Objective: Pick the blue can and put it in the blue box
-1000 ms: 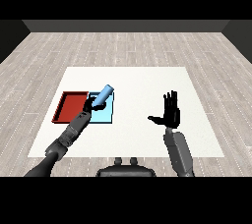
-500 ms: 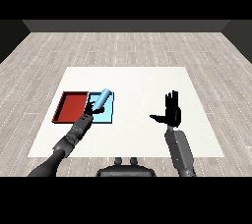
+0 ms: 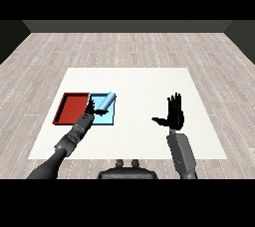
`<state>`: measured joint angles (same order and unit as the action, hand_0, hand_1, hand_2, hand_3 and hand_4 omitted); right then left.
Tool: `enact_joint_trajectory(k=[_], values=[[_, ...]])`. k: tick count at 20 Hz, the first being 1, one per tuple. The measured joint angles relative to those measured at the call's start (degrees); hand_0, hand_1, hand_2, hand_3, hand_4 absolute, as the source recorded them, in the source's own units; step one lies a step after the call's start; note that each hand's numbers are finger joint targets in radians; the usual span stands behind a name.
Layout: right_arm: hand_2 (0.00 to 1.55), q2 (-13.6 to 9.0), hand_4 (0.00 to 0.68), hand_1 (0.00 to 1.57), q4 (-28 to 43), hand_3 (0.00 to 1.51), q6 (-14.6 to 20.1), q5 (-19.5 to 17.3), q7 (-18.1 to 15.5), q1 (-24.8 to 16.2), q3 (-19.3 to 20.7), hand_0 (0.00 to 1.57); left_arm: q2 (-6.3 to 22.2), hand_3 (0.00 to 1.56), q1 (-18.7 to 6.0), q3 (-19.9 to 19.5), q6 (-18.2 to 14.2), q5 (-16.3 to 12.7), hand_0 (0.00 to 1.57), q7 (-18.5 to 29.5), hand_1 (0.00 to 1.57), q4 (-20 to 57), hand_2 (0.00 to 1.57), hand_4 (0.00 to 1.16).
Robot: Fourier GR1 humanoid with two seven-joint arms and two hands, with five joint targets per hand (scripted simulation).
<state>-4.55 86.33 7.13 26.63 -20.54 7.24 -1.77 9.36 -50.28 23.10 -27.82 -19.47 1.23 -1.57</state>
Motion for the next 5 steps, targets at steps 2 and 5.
enact_joint_trajectory(k=[2,5], values=[[0.0,-0.6,0.0,0.0,-0.2,0.0,-1.0,0.6,0.1,-0.2,0.7,0.0,0.3,0.0,0.4,-1.2,-1.4,-0.7,0.0,2.3,0.0,-0.9,0.0,0.0],[0.0,-0.5,0.0,0.0,0.3,0.0,-1.1,-0.1,0.0,-0.6,0.0,0.0,1.2,0.0,1.1,-3.4,-2.1,-2.3,0.0,9.1,0.0,-4.5,0.0,0.0]])
